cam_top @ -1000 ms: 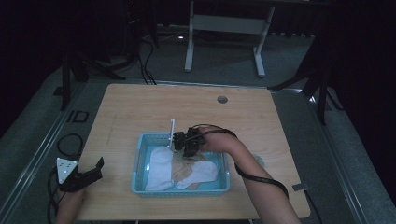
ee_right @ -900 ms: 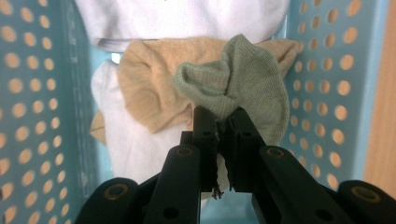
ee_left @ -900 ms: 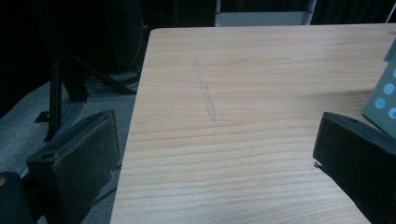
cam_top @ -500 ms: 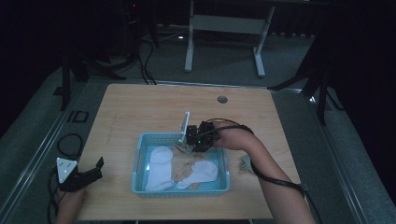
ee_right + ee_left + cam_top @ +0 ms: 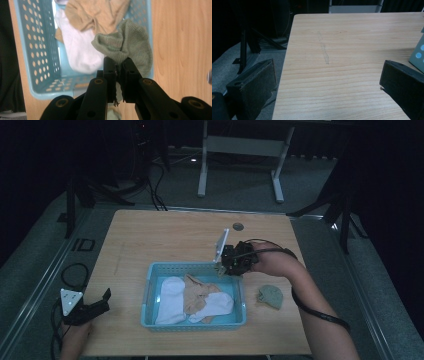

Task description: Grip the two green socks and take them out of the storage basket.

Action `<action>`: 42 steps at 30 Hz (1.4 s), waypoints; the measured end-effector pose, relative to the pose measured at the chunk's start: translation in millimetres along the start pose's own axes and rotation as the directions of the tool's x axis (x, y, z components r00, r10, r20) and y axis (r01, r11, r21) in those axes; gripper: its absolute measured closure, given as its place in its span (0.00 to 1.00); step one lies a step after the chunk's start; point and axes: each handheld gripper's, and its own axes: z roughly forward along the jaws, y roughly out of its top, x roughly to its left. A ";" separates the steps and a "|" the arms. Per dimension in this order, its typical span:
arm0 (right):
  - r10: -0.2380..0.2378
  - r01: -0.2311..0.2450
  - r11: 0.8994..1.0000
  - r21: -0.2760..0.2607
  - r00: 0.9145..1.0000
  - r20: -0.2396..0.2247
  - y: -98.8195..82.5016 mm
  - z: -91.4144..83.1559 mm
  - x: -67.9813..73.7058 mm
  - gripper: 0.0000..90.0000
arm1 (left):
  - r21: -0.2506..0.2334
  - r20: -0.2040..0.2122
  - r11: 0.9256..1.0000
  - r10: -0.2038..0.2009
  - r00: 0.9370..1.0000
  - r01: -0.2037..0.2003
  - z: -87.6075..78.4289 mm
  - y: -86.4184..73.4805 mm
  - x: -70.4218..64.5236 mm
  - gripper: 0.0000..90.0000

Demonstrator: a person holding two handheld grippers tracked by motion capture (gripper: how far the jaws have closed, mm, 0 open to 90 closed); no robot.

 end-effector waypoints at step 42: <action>0.331 -0.331 0.942 0.055 0.944 0.012 -123.4 107.7 -52.3 0.91 | 0.004 0.002 1.000 0.005 1.000 -0.005 -0.3 -0.1 -0.3 0.00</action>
